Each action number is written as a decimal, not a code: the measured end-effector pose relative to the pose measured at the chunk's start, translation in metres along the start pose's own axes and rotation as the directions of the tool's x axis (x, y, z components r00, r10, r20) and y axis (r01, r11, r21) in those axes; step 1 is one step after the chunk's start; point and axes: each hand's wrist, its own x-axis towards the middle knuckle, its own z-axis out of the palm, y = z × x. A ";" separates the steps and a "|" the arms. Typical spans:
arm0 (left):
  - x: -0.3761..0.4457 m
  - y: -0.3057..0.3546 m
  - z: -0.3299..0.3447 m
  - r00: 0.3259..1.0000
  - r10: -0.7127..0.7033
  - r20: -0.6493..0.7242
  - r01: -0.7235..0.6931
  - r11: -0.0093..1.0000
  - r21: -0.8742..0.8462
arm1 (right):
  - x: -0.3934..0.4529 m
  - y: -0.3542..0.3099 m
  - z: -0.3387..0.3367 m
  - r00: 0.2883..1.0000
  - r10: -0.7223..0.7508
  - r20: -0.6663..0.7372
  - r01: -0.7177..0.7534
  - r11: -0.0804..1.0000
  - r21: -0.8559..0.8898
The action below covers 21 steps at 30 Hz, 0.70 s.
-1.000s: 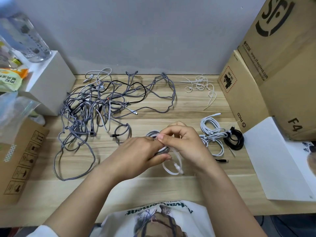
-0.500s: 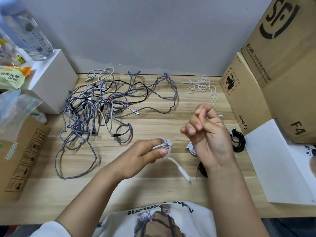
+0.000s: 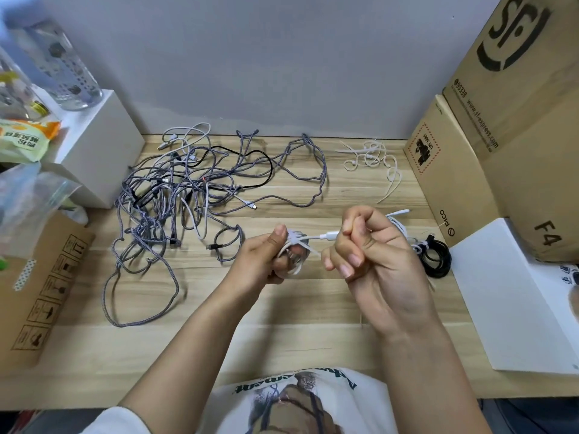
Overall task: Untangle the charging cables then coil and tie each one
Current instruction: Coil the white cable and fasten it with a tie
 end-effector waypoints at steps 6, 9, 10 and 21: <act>-0.007 0.003 0.012 0.991 -0.111 0.075 0.126 0.965 -0.231 | 0.009 -0.004 -0.006 0.983 -0.181 -0.031 0.183 0.981 0.064; -0.013 0.004 0.023 0.986 -0.109 0.127 0.138 0.960 -0.244 | 0.017 0.008 -0.009 0.982 -0.187 -0.018 0.187 0.978 0.088; -0.015 0.004 0.027 0.979 -0.115 0.167 0.159 0.946 -0.283 | 0.018 0.012 -0.010 0.985 -0.168 -0.025 0.170 0.981 0.096; -0.023 0.015 0.045 0.880 -0.292 0.375 0.460 0.719 -0.521 | 0.019 0.019 -0.013 0.983 -0.141 0.115 0.116 0.973 0.197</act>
